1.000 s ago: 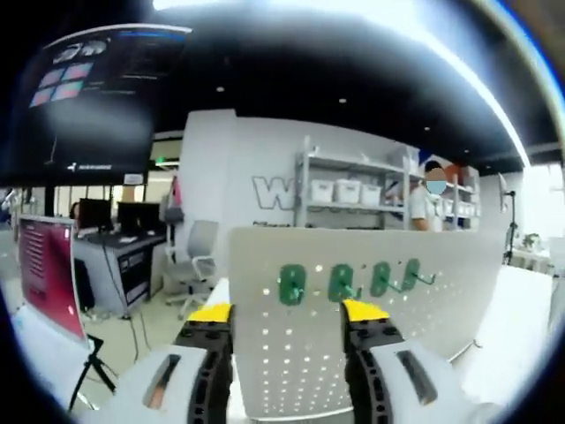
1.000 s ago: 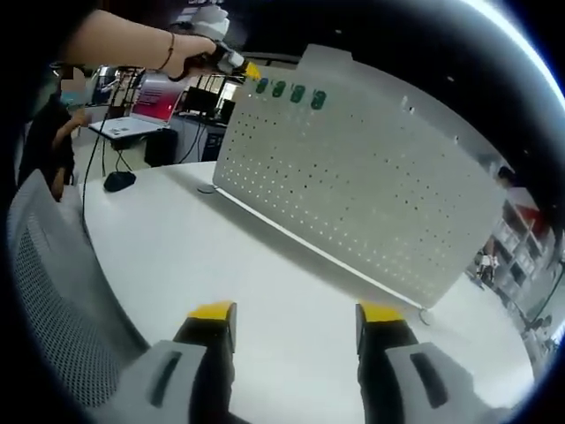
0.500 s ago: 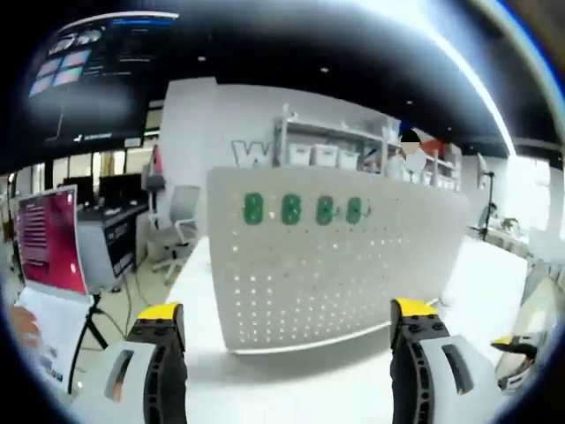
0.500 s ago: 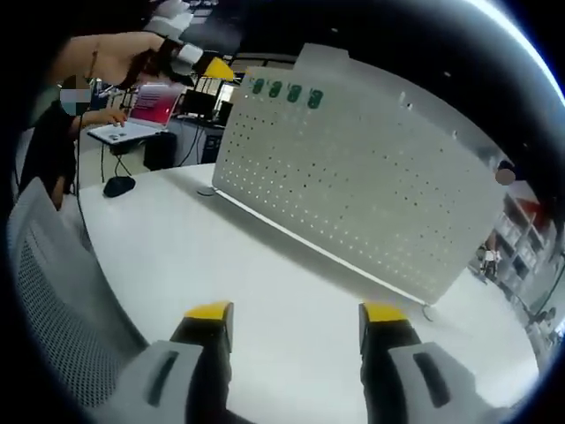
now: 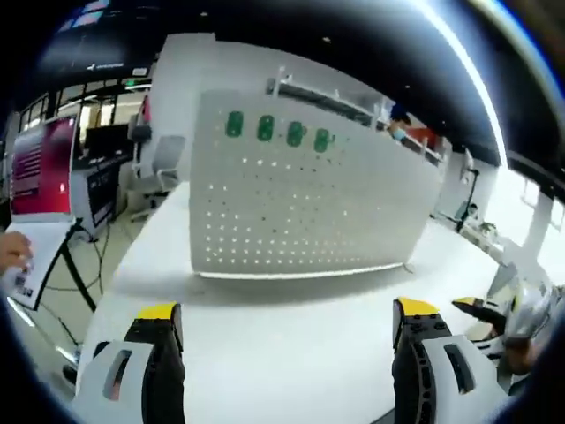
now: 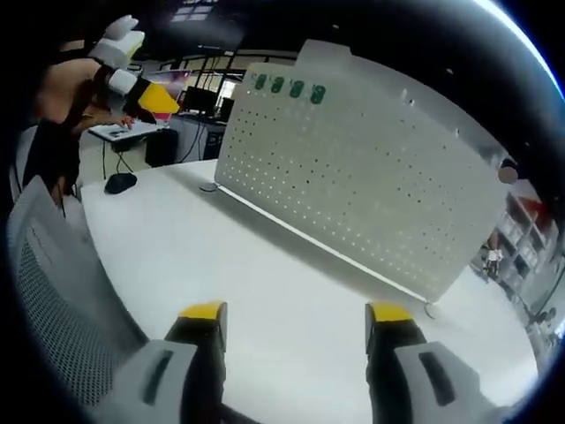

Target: Insert the hook assembly into the mounting plate slot until the hook locks in place.

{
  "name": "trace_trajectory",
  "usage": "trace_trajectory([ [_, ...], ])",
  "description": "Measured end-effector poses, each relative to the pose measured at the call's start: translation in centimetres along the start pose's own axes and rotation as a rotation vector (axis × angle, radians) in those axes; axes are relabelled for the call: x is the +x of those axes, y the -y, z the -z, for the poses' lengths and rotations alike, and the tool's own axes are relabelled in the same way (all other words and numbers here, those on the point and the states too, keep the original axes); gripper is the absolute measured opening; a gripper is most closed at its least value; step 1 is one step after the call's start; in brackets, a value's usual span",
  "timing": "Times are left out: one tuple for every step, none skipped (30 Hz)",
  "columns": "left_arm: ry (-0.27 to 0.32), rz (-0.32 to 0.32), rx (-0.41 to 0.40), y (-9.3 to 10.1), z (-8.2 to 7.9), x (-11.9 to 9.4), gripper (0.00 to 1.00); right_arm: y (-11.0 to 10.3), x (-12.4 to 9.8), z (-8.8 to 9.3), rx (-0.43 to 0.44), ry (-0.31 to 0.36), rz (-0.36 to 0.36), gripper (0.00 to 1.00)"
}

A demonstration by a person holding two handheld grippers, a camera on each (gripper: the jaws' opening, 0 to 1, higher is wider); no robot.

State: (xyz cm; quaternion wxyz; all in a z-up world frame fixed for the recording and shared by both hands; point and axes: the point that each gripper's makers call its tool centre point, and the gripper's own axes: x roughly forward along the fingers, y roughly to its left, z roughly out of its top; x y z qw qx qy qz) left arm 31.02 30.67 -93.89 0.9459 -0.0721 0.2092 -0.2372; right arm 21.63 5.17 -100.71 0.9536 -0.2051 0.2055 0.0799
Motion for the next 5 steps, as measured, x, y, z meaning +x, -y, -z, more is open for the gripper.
trace_trajectory([
  [-0.001, -0.001, 0.014, 0.2, 0.3, -0.2, 1.0, 0.1, 0.0, 0.0, -0.004, 0.0, 0.005, 0.6],
  [-0.005, 0.008, 0.025, 0.6, 0.7, -0.4, 1.0, 0.2, -0.1, -0.1, -0.006, 0.002, 0.009, 0.59],
  [-0.011, 0.015, 0.024, 0.8, 1.1, -0.6, 1.0, 0.2, -0.1, -0.1, -0.006, 0.005, 0.012, 0.59],
  [-0.024, 0.021, 0.02, 1.1, 1.8, -0.9, 1.0, 0.3, -0.1, -0.2, -0.004, 0.008, 0.015, 0.59],
  [-0.036, 0.023, 0.018, 1.2, 2.3, -1.0, 1.0, 0.3, -0.2, -0.2, -0.003, 0.009, 0.016, 0.59],
])
